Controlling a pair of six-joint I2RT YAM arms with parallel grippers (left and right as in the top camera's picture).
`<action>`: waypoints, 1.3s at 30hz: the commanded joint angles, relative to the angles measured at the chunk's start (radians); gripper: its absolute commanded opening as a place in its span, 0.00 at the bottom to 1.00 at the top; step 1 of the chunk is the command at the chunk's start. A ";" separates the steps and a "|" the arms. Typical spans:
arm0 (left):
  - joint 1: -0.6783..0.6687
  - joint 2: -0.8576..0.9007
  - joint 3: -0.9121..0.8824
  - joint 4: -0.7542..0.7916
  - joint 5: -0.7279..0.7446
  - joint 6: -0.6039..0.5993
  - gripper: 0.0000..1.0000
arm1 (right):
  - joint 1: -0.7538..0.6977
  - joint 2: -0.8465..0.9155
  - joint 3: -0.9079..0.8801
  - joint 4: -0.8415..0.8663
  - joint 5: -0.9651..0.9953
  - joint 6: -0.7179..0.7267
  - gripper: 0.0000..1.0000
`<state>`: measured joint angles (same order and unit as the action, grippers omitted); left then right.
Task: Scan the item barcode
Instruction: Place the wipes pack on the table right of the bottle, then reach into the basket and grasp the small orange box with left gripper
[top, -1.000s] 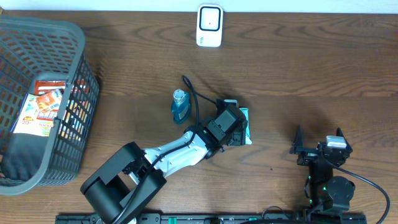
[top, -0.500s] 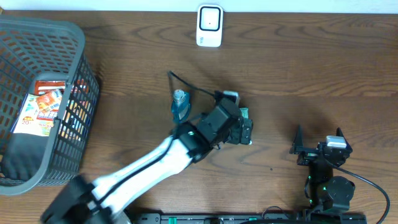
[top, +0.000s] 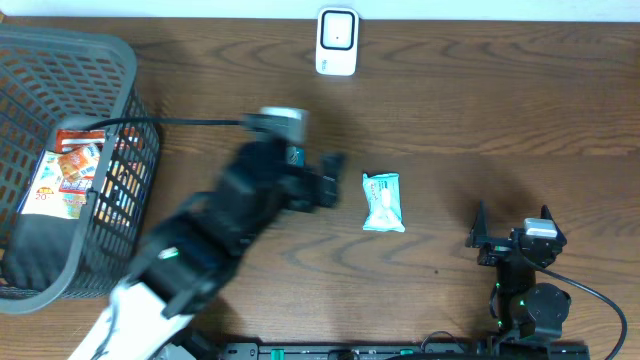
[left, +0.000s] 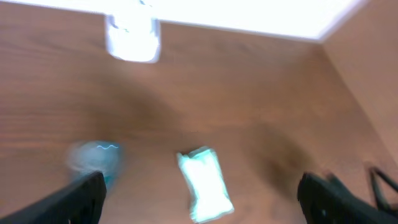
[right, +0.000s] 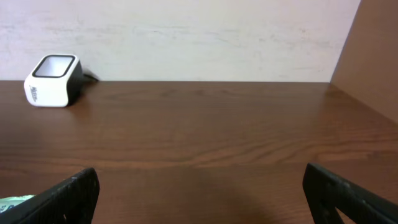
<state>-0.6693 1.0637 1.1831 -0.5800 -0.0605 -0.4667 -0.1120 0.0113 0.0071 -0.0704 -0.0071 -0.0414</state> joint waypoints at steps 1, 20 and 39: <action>0.154 -0.082 0.050 -0.069 -0.078 -0.010 0.98 | -0.004 -0.005 -0.002 -0.004 0.001 -0.013 0.99; 0.971 -0.088 0.050 -0.335 0.005 -0.058 0.98 | -0.004 -0.005 -0.002 -0.004 0.001 -0.013 0.99; 1.403 0.132 0.050 -0.311 0.082 -0.062 0.98 | -0.004 -0.005 -0.002 -0.004 0.001 -0.013 0.99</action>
<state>0.7078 1.1355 1.2190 -0.8902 -0.0303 -0.5419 -0.1120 0.0109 0.0071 -0.0704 -0.0071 -0.0414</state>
